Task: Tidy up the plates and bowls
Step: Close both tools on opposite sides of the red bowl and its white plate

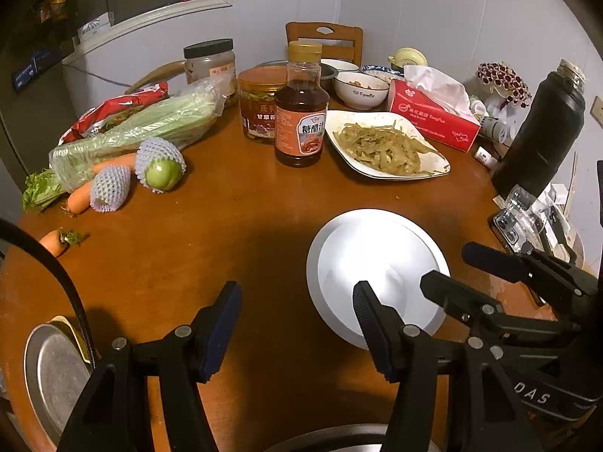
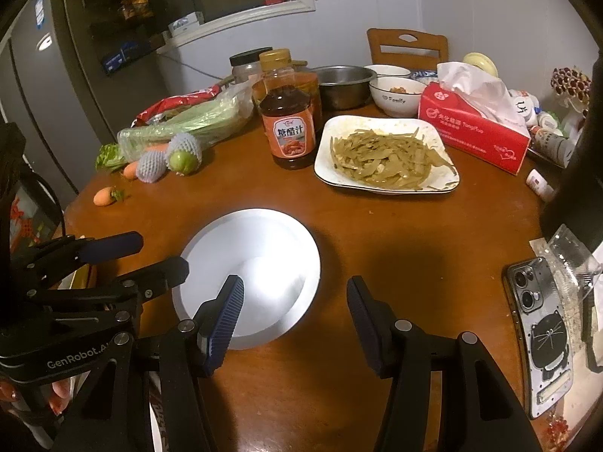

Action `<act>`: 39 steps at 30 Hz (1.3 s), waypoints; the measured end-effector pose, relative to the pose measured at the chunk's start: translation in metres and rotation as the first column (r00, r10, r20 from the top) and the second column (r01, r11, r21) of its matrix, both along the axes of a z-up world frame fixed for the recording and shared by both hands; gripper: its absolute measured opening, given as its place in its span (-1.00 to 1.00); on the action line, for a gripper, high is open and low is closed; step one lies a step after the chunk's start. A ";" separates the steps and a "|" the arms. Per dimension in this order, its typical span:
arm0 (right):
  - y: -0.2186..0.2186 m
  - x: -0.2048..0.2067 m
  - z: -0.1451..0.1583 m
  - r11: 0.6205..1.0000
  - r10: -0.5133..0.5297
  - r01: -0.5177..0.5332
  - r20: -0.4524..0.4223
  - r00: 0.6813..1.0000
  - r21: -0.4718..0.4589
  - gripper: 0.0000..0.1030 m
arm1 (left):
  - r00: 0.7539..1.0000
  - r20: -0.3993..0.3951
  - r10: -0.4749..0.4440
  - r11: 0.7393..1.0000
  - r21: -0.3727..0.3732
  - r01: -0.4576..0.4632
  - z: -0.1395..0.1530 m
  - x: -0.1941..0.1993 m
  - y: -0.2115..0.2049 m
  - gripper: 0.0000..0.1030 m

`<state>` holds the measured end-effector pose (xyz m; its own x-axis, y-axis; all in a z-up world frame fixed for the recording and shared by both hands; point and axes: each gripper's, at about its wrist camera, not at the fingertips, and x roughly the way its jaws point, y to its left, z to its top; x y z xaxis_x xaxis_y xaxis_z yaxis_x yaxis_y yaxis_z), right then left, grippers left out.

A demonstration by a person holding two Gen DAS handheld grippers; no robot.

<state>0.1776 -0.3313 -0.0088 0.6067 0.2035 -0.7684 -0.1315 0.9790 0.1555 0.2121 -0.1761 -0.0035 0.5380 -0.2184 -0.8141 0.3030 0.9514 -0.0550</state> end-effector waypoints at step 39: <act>0.016 0.000 -0.010 0.998 0.051 -0.051 0.014 0.999 0.023 -0.33 | 0.996 -0.078 -0.042 0.999 -0.024 0.040 -0.017 0.005 -0.005 -0.41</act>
<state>0.1779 -0.3150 -0.0188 0.6054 0.2521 -0.7549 -0.1838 0.9672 0.1756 0.2172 -0.1807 -0.0208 0.4627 -0.2578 -0.8482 0.3358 0.9365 -0.1015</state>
